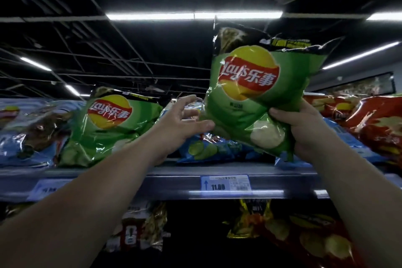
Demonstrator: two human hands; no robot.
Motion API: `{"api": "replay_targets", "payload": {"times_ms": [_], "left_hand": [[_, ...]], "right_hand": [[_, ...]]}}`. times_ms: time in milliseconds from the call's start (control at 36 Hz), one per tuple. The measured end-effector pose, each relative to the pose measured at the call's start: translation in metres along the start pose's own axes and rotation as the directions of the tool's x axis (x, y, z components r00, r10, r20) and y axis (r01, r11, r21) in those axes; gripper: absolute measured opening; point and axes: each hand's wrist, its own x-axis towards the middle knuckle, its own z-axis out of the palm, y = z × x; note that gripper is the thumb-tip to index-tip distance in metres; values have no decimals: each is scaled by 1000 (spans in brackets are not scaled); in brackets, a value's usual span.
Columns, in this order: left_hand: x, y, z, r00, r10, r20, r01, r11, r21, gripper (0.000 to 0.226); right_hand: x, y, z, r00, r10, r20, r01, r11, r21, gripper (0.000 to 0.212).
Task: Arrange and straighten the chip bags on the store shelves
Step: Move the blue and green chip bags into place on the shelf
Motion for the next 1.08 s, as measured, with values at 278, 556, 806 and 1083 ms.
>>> {"api": "replay_targets", "payload": {"times_ms": [278,556,806,1083], "left_hand": [[-86,-1,-97,949,162,-271,-70,945,320,101],[-119,-37,-199,865,186,-467,21,915,403,44],[-96,-70,-213,911,114,-396,62,912,405,50],[-71,-102,-217,969,11,-248,171,693,700,68]], "right_hand": [[-14,38,121,940,65,336,-122,981,151,58],[-24,79,239,902,236,361,-131,947,-292,64],[-20,100,251,948,185,259,84,640,-763,90],[-21,126,251,951,274,145,64,286,-956,69]]}}
